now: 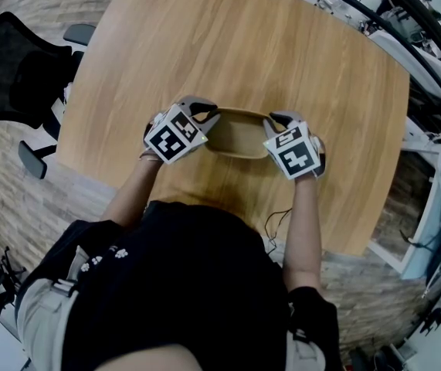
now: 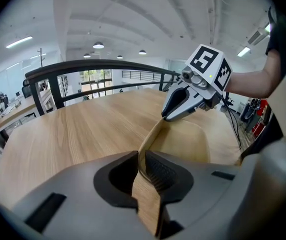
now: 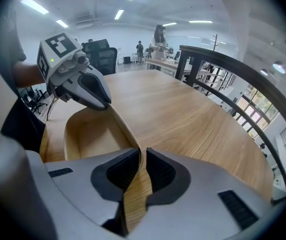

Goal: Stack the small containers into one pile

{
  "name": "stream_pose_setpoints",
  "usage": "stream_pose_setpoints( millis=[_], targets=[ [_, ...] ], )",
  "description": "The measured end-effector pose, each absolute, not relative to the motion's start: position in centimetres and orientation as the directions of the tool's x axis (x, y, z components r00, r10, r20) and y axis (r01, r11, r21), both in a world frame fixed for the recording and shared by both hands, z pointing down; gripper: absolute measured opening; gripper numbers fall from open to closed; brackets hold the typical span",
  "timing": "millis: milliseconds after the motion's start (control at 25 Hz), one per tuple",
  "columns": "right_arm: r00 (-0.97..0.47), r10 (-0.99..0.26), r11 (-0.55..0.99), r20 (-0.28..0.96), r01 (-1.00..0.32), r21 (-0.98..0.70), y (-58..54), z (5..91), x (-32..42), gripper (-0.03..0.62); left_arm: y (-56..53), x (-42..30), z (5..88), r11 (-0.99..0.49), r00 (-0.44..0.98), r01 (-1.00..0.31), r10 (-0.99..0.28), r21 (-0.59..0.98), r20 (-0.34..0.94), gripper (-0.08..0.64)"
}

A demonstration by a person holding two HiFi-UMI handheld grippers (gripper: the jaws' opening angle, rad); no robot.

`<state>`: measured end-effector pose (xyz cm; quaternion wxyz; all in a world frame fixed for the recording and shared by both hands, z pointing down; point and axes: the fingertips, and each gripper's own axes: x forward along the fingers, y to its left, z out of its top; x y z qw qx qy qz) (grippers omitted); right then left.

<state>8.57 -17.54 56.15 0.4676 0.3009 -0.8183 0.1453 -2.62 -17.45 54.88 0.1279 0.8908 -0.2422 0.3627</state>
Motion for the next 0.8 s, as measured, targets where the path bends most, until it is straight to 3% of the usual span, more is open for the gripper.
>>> stream_pose_setpoints(
  millis=[240,800],
  targets=[
    [-0.421,-0.431,0.726,0.798,-0.687,0.029,-18.2,53.7,8.9,0.034,-17.9,-4.0,53.8,-0.834,0.615,-0.551,-0.385,0.026,0.688,0.048],
    [-0.453,-0.681,0.540,0.575,-0.841,-0.023,-15.1,45.6,10.0,0.031,-15.3,-4.0,44.8,-0.808,0.707,-0.589,-0.505,0.018,0.495,0.046]
  ],
)
